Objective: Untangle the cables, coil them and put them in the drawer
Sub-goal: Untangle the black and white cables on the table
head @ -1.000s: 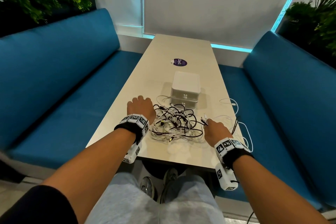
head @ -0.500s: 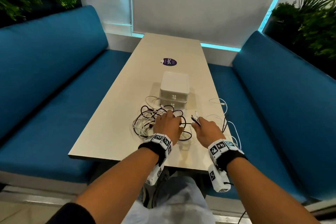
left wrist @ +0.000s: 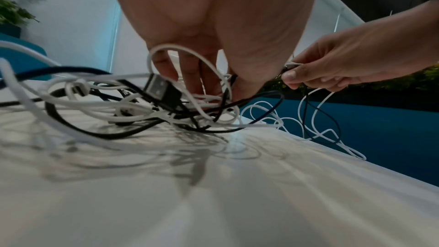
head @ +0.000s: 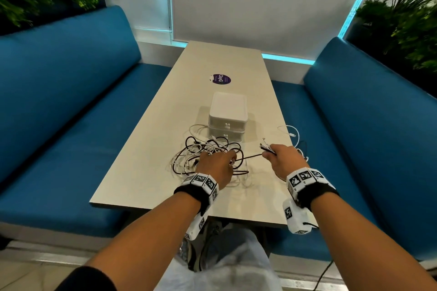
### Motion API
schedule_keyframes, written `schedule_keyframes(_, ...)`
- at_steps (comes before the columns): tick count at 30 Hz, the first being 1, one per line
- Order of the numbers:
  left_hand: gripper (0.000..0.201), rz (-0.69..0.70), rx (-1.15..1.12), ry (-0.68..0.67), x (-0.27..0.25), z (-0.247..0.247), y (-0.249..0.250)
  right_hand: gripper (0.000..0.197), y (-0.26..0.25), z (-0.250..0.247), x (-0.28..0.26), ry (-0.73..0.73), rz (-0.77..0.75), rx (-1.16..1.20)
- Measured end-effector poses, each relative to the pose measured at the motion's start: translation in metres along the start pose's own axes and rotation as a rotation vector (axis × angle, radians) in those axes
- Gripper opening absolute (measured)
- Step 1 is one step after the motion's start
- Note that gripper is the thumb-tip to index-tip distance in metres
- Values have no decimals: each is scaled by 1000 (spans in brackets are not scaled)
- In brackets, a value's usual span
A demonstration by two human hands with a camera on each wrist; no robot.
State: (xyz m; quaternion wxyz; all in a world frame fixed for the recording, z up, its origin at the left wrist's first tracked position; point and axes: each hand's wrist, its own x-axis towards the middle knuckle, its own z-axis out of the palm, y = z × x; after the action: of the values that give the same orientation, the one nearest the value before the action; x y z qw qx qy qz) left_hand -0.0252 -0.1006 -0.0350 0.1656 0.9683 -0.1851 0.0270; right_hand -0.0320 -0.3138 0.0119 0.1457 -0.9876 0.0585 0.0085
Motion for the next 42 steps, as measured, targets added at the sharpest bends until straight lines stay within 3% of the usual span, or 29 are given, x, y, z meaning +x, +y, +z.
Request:
schedule_keyframes(7, 28, 49, -3, -29, -9, 1, -17, 24, 9, -1, 2, -41, 104, 1)
schedule_keyframes(13, 28, -15, 102, -49, -12, 6, -16, 26, 20, 1, -7, -20, 142, -135)
schedule_keyframes(17, 21, -12, 123, -63, -11, 12, -8, 24, 5, 21, -14, 59, 78, -208)
schedule_keyframes(22, 18, 33, 117, -83, -12, 8, -9, 24, -21, 41, -15, 94, -116, 67)
schedule_keyframes(29, 20, 67, 85, -127, -11, 5, -15, 21, -34, 44, -19, 26, -234, 199)
schedule_keyframes(34, 22, 144, 166, -90, -11, 1, -18, 17, -26, 42, -16, -102, -187, 105)
schedule_keyframes(42, 20, 123, 216, -29, -11, -3, -23, 17, -16, 33, -17, -167, -126, 119)
